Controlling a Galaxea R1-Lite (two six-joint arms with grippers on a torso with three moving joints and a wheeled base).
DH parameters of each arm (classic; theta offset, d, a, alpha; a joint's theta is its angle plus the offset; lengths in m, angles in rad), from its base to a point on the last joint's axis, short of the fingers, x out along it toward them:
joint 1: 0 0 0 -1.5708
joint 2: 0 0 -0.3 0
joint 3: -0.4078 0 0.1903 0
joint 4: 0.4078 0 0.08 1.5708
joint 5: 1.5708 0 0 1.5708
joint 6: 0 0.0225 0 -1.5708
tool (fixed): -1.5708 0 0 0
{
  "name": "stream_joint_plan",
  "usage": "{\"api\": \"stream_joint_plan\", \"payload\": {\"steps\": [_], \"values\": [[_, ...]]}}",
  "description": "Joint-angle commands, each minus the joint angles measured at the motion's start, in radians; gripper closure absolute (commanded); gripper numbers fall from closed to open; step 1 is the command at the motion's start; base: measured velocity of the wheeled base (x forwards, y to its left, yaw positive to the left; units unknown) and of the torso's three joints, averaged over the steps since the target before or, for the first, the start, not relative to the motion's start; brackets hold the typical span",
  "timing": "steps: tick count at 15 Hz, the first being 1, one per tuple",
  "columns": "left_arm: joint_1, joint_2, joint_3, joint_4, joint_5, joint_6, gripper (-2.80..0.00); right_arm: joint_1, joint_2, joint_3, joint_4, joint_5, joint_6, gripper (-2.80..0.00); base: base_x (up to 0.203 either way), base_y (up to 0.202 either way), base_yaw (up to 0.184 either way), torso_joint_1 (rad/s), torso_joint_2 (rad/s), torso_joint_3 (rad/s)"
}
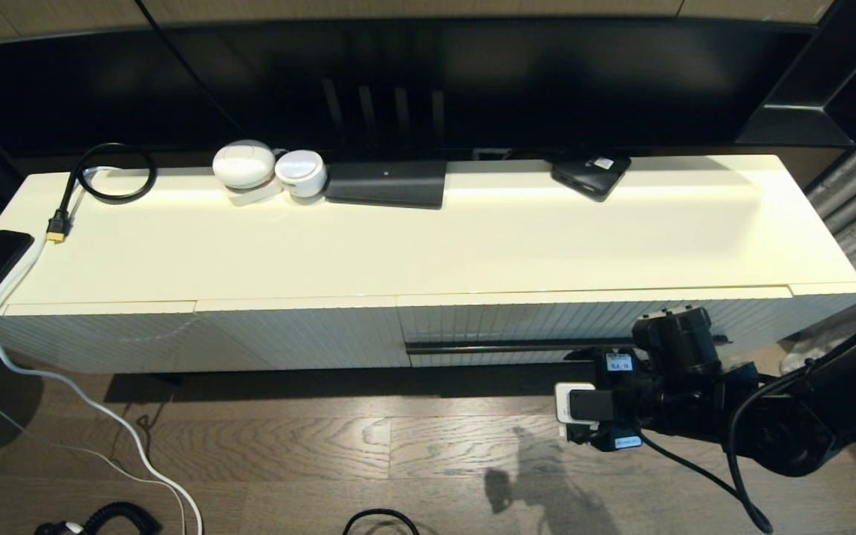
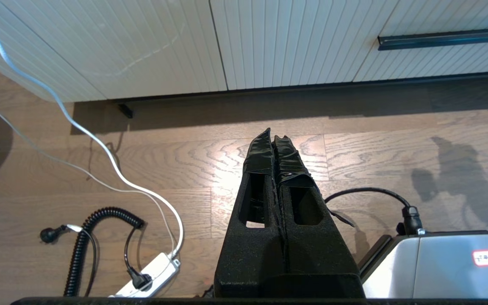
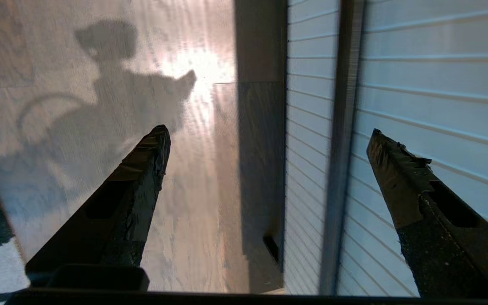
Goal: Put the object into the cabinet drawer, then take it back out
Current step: Open the drawer
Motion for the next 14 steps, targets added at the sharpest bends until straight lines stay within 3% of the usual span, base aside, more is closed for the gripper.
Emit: {"api": "stream_joint_plan", "payload": {"steps": [1, 6, 14], "values": [[0.0, 0.0, 0.0, 0.0, 0.0, 0.001, 0.0, -0.002, 0.055, -0.011, -0.004, -0.003, -0.004, -2.8, 0.0, 0.0, 0.0, 0.0, 0.0, 0.0], [0.0, 0.0, 0.0, 0.0, 0.0, 0.001, 0.0, -0.013, 0.109, -0.059, -0.003, -0.008, 0.047, -2.8, 0.0, 0.0, 0.0, 0.0, 0.0, 0.0], [0.0, 0.0, 0.0, 0.0, 0.0, 0.001, 0.0, -0.045, 0.2, -0.12, -0.064, -0.005, 0.043, -2.8, 0.0, 0.0, 0.0, 0.0, 0.0, 0.0]]}}
